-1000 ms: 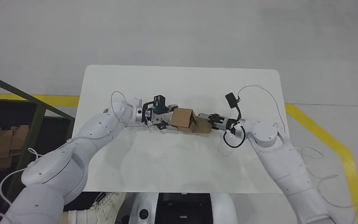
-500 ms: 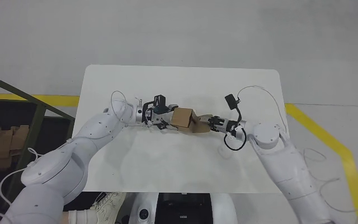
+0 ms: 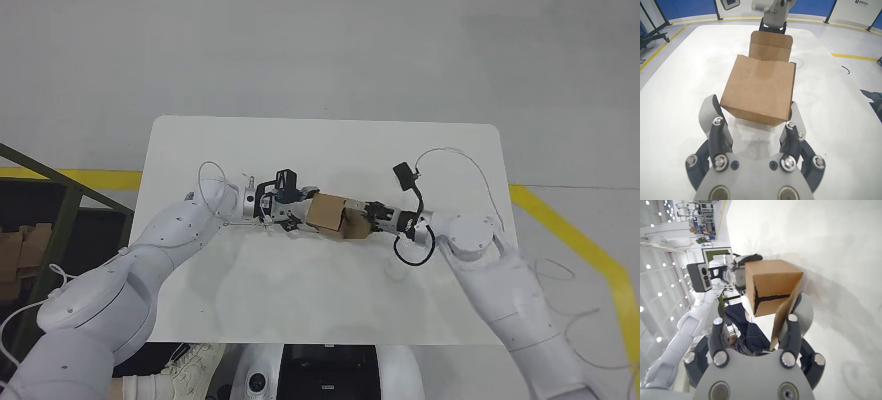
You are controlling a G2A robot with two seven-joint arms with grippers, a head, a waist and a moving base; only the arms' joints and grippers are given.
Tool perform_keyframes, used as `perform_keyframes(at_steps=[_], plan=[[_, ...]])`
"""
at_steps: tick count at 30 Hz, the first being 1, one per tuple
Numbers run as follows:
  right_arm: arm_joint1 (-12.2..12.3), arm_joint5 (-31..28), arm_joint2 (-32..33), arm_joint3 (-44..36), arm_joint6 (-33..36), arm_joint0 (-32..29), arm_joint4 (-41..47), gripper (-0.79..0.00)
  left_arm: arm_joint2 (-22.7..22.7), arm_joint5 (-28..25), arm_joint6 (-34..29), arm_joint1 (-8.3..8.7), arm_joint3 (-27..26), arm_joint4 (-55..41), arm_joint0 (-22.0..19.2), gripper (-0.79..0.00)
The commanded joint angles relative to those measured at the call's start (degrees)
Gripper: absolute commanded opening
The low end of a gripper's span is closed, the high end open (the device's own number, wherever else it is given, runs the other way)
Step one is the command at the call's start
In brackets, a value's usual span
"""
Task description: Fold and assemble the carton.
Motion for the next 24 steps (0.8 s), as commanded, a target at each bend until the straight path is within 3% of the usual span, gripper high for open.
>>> perform_keyframes(at_steps=[1,4,7,9,11,16,18,21,23,24], plan=[[0.0,-1.6,0.2,0.9,0.8,-0.2,1.8,0.000,-0.1,0.0,0.0,0.01,0.0,-0.1,0.0,-0.151],[-0.2,-3.5,0.3,2.6,1.1,-0.1,4.1,0.000,-0.2,-0.1,-0.1,0.01,0.0,0.0,0.1,-0.154],[-0.6,-6.1,-0.1,4.6,1.5,0.3,6.9,-0.092,-0.3,-0.1,-0.1,-0.03,0.1,0.1,0.2,-0.151],[-0.8,-7.7,-0.5,5.9,1.1,0.7,8.3,-0.200,-0.3,-0.2,-0.2,-0.07,0.1,0.2,0.2,-0.148],[-1.1,-9.0,-0.9,6.6,0.2,1.0,8.6,-0.225,-0.3,-0.2,-0.2,-0.11,0.1,0.2,0.2,-0.154],[-1.0,-8.3,-0.9,4.6,-2.3,0.5,5.9,-0.117,-0.5,-0.1,-0.1,-0.12,0.2,0.2,0.2,-0.166],[-0.7,-7.5,0.0,2.8,-2.9,-0.4,4.8,-0.123,-0.6,-0.1,-0.1,-0.11,0.2,0.1,0.3,-0.172],[-0.1,-6.6,1.6,0.2,-2.9,-2.3,4.1,-0.188,-0.7,-0.1,-0.1,-0.09,0.2,0.1,0.3,-0.175],[0.1,-6.4,2.3,-1.1,-2.7,-3.3,4.2,-0.323,-0.7,-0.2,-0.2,-0.08,0.2,0.0,0.4,-0.203],[0.2,-6.6,2.5,-1.5,-2.2,-3.7,4.6,-0.351,-0.7,-0.1,-0.1,-0.07,0.1,0.0,0.4,-0.209]])
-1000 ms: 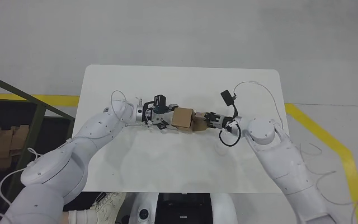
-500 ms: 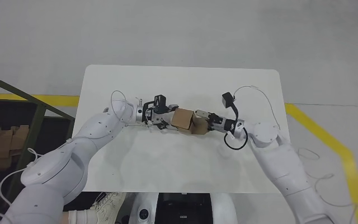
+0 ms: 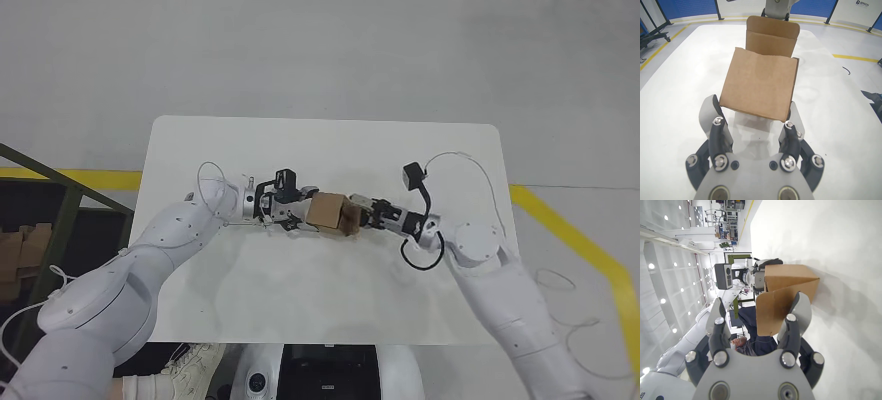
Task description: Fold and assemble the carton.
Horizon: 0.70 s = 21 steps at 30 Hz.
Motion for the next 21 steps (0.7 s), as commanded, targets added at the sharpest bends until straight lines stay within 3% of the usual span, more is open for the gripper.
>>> perform_keyframes(at_steps=[1,10,14,19,21], plan=[[0.1,-0.4,0.4,-0.5,1.0,-0.6,1.0,-0.372,0.0,0.0,0.0,0.02,-0.1,0.0,0.0,-0.212],[-0.7,-2.3,-2.2,3.9,2.6,1.8,4.1,-0.400,-0.3,0.1,0.1,0.14,-0.3,0.2,0.0,-0.243],[-1.0,-3.2,-2.9,6.4,2.8,2.8,4.9,-0.471,-0.4,0.1,0.1,0.16,-0.2,0.2,0.1,-0.243],[-1.2,-3.0,-3.2,8.6,3.1,3.6,5.2,-0.616,-0.5,0.0,0.0,0.19,-0.3,0.3,0.1,-0.237],[-1.3,-2.7,-3.4,9.1,3.3,3.9,5.0,-0.634,-0.5,0.0,0.0,0.20,-0.3,0.3,0.2,-0.240]])
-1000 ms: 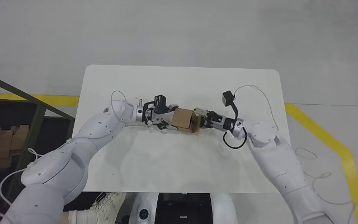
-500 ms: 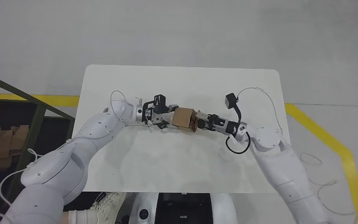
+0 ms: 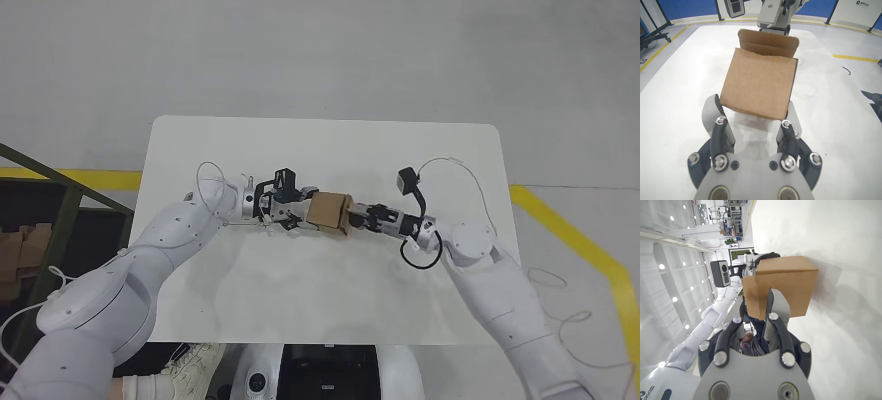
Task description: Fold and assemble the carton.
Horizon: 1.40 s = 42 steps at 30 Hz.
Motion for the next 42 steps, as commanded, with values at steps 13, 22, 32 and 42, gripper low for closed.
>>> perform_keyframes(at_steps=[13,22,32,42], plan=[[0.4,6.4,-0.2,-1.9,-1.7,0.4,-6.5,-0.628,-0.4,0.0,0.0,0.15,-0.2,0.1,0.2,-0.246],[1.0,8.6,0.7,-5.1,-2.5,-0.8,-10.1,-0.570,-0.6,-0.1,-0.1,0.23,-0.4,0.1,0.2,-0.240],[1.1,10.4,-0.2,-5.9,-1.8,-0.3,-12.7,-0.526,-0.7,-0.4,-0.4,0.22,-0.6,0.4,0.2,-0.240],[1.0,12.3,-1.0,-5.5,-2.2,0.5,-14.1,-0.536,-0.9,-0.5,-0.5,0.24,-0.8,0.7,0.2,-0.243]])
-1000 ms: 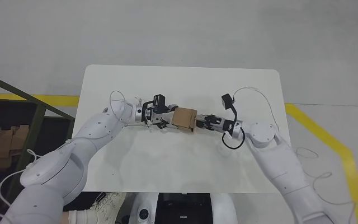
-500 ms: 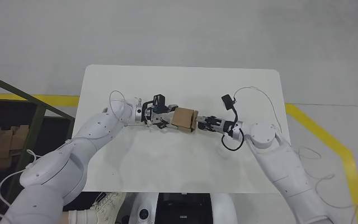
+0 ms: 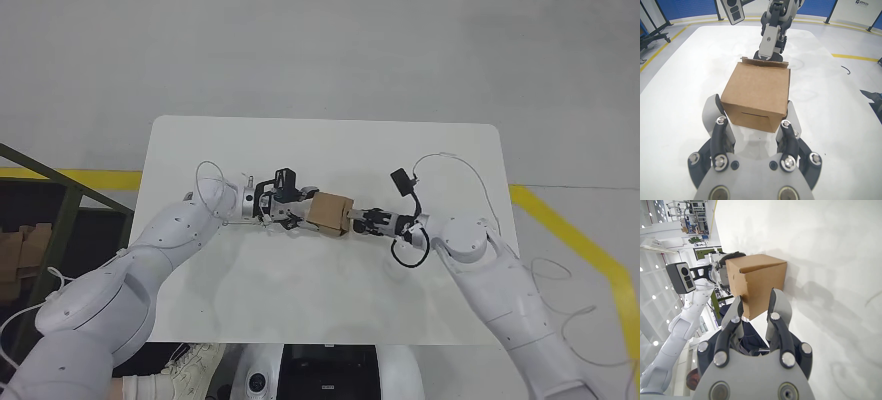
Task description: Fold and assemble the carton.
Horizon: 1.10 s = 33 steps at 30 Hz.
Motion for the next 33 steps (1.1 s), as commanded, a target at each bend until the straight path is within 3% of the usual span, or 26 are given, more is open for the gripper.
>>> perform_keyframes(at_steps=[1,10,33], plan=[[0.0,0.1,0.1,0.1,-0.2,-0.1,-0.1,-0.539,-0.1,0.0,0.0,0.00,0.0,0.1,0.0,-0.243],[0.2,1.7,0.2,-0.7,-1.1,-0.6,-1.4,-0.576,-0.3,-0.1,-0.1,-0.03,0.0,0.2,0.1,-0.243],[-0.3,3.8,-1.5,-1.3,-2.1,0.5,-2.7,-0.573,-0.7,-0.1,-0.1,-0.02,0.0,0.2,0.3,-0.234]])
